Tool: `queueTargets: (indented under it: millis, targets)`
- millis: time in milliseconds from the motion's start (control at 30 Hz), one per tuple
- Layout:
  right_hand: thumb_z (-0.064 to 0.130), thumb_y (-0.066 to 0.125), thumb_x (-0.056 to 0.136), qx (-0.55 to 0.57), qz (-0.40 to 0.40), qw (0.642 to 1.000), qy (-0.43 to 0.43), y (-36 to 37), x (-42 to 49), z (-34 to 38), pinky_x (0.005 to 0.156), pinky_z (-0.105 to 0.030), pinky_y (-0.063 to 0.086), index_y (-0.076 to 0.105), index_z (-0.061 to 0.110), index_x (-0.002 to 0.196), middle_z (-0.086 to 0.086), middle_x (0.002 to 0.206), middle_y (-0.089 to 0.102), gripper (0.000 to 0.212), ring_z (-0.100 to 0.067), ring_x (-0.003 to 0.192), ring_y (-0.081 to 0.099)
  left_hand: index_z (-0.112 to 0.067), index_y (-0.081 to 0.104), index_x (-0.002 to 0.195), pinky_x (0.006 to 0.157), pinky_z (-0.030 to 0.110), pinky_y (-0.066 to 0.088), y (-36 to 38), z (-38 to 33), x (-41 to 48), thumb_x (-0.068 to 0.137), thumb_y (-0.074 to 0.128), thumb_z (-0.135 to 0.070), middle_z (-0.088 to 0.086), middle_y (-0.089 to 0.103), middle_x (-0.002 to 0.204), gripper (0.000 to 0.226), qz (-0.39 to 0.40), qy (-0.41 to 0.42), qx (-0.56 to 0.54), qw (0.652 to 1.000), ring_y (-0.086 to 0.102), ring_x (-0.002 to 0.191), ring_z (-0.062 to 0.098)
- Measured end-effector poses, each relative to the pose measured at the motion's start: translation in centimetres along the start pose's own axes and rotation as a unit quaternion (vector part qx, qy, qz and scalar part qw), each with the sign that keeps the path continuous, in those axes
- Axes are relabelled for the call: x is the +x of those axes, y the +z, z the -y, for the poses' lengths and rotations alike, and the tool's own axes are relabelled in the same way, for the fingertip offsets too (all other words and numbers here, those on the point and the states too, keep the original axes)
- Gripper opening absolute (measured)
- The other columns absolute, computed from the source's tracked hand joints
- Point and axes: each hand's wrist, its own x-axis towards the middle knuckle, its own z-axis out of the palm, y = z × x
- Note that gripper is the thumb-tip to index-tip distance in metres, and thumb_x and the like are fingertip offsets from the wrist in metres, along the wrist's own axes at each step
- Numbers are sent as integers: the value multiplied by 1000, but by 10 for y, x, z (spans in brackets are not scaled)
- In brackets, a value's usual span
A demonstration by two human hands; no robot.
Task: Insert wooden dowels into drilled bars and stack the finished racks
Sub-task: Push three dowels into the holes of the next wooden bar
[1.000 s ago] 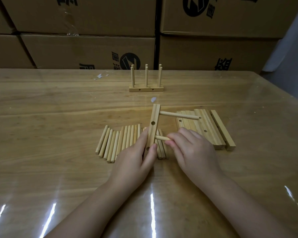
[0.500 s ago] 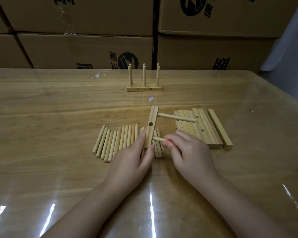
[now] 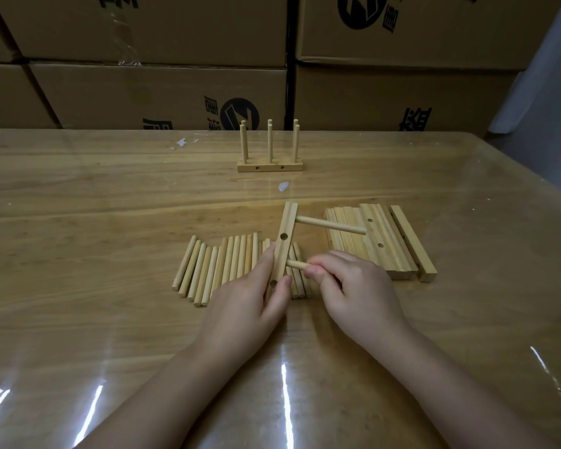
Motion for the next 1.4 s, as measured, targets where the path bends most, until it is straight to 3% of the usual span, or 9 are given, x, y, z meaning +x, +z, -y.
queueTargets:
  millis: [200,400,767,900,1033,1167,1267,1333,1400]
  targets:
    - [24,54,91,68,42,994,79,1,0,0,62,-25,46,71,27,91,9,73,65,17,-4,70,56,-17,36,145,49,28,36,-3,-2,0,93,53,-32,-15,40,59,57,-2,13,40,999,45,52,9]
    - [29,53,91,125,77,979,141,-1,2,1,59,-30,46,60,40,70,2,67,65,25,-11,63,57,-20,37,145,47,19,29,-1,1,0,92,54,-33,-17,37,54,57,-2,14,21,1000,40,48,-1]
    - [32,54,90,204,114,951,200,-5,5,1,78,-44,50,69,29,72,-13,83,68,24,-31,83,61,-21,41,142,45,11,34,-2,2,-1,92,58,-33,-16,33,47,55,-17,31,5,999,45,45,-2]
    - [32,52,92,248,128,934,222,-7,5,1,63,-23,43,69,25,72,0,58,55,27,-8,60,51,-19,43,141,42,7,22,-6,-3,-1,88,53,-36,-20,32,50,56,-16,37,12,999,35,40,-6]
    - [29,51,94,290,155,909,254,-10,7,-1,63,-22,33,68,20,69,19,45,49,31,9,48,45,-21,41,141,45,6,20,-4,1,-1,87,50,-38,-21,32,52,58,-26,41,22,999,34,42,-8]
    - [35,45,95,77,138,974,161,0,3,0,52,-23,37,61,29,69,11,50,50,31,-1,49,47,-28,37,144,56,20,43,4,8,1,92,38,-51,-12,58,68,57,6,4,-20,1000,55,61,0]
    - [33,45,96,-8,64,996,55,7,-1,2,58,-25,44,65,25,90,11,67,59,22,-4,63,54,-32,46,137,70,42,52,5,15,5,92,48,-46,-4,64,76,47,20,-66,-138,988,61,70,12]
    - [28,49,95,-10,15,1000,9,8,-1,1,59,-24,47,65,20,100,12,81,61,18,-4,70,56,-29,49,135,64,41,48,5,15,7,90,50,-45,0,57,69,47,18,-82,-181,980,55,62,12]
    - [26,49,95,7,-28,999,-13,7,0,1,60,-22,48,62,18,109,12,91,58,20,-3,76,56,-27,50,134,57,27,44,6,16,7,90,50,-43,-3,54,67,46,13,-91,-207,974,51,58,5]
